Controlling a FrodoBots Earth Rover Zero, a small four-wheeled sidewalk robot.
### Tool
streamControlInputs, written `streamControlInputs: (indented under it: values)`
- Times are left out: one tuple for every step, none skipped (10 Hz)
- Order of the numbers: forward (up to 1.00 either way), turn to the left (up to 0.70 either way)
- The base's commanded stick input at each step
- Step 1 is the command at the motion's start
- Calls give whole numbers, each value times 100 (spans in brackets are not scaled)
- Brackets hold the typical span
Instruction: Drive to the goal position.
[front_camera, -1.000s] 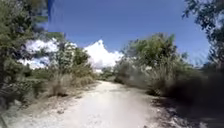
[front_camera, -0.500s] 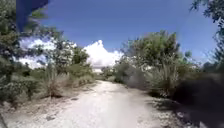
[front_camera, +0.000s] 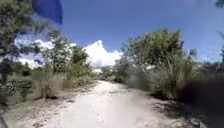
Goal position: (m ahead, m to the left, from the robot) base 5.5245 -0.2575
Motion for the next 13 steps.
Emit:
streamControlInputs:
  values:
    - [44, 26]
    - [44, 14]
    - [44, 4]
    - [44, 2]
    - [44, 2]
    - [44, 2]
    - [44, 2]
    - [44, 2]
    - [44, 2]
    - [44, 2]
    - [44, 2]
    - [44, 2]
    - [44, 2]
